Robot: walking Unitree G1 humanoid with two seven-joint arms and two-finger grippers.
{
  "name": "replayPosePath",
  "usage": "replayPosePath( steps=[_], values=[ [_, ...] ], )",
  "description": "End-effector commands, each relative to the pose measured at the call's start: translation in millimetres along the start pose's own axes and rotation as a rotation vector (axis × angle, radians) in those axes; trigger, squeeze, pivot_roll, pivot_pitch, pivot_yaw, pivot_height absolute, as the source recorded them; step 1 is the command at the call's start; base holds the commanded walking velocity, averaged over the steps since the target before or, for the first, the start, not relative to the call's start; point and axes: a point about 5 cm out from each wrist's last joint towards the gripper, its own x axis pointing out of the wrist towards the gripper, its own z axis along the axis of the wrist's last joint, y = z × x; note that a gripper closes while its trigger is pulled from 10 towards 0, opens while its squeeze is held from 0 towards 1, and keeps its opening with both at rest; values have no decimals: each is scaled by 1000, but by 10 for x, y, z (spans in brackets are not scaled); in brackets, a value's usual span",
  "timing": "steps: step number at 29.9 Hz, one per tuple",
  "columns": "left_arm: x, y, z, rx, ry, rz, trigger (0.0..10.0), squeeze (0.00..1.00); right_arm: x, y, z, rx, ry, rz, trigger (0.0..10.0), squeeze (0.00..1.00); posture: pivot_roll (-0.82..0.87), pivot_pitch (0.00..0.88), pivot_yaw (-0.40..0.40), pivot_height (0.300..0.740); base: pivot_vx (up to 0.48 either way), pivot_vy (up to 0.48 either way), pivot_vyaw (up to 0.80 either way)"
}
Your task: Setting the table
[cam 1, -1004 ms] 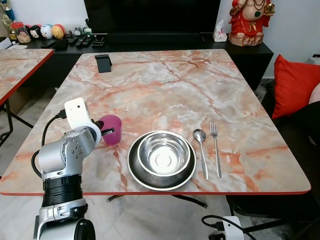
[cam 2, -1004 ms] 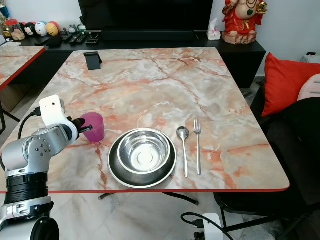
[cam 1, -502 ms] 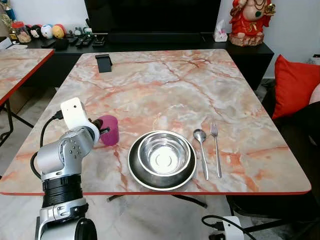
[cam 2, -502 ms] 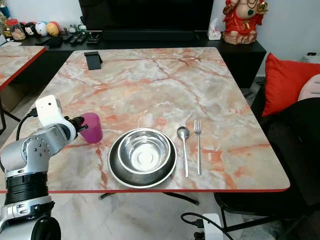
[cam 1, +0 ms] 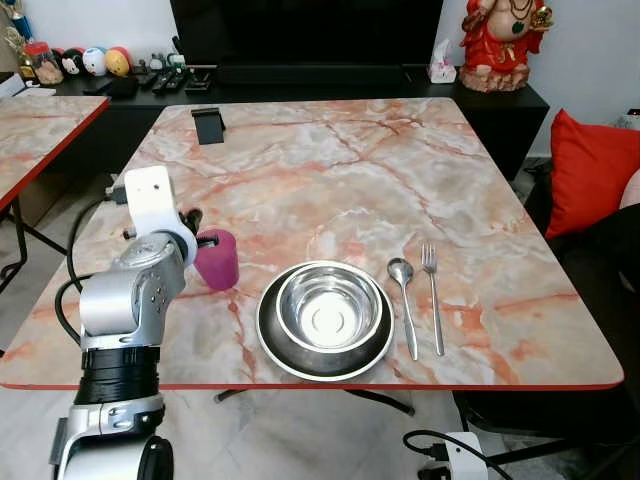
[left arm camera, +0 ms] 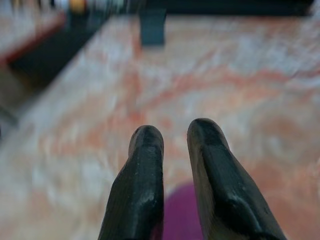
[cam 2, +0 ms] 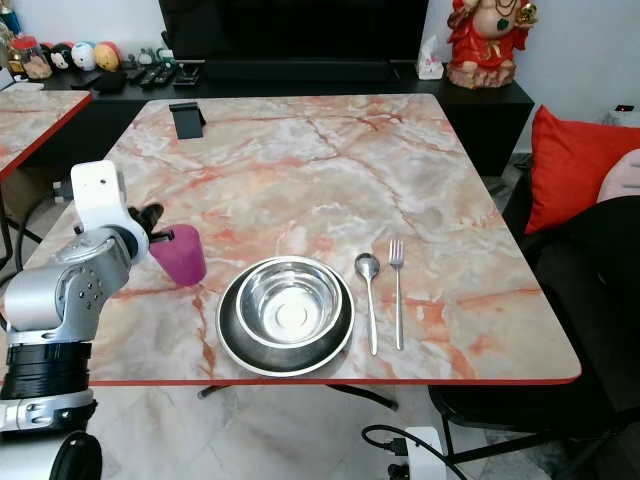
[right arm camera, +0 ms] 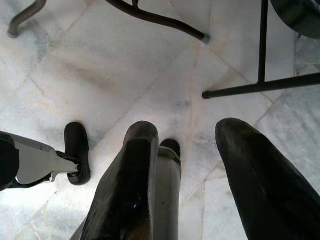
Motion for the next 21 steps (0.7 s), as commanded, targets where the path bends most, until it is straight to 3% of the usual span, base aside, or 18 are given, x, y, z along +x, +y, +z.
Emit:
replayPosePath(
  steps=[1, 4, 8, 14, 21],
  values=[
    [-72, -22, 122, 95, -139, -20, 10000, 0, -3, 11, -28, -2, 11, 1, 10000, 0, -34, 0, 33, 707, 0, 0, 0],
    [-138, -46, 135, 145, -237, -41, 10000, 0, -3, 9, -23, 7, 3, -2, 10000, 0, -34, 0, 33, 707, 0, 0, 0],
    [-290, -25, -2, 148, -348, -35, 10000, 0, -4, 3, -4, 38, -24, -15, 10000, 0, -35, 0, 31, 707, 0, 0, 0],
    [-422, -47, -206, 166, -383, -40, 10000, 0, -5, -9, 9, 45, -36, -24, 10000, 0, -30, 0, 25, 707, 0, 0, 0],
    [-446, -95, -285, 165, -404, -43, 10000, 0, -6, -12, 14, 53, -44, -23, 10000, 0, -36, 0, 25, 707, 0, 0, 0]
  ],
)
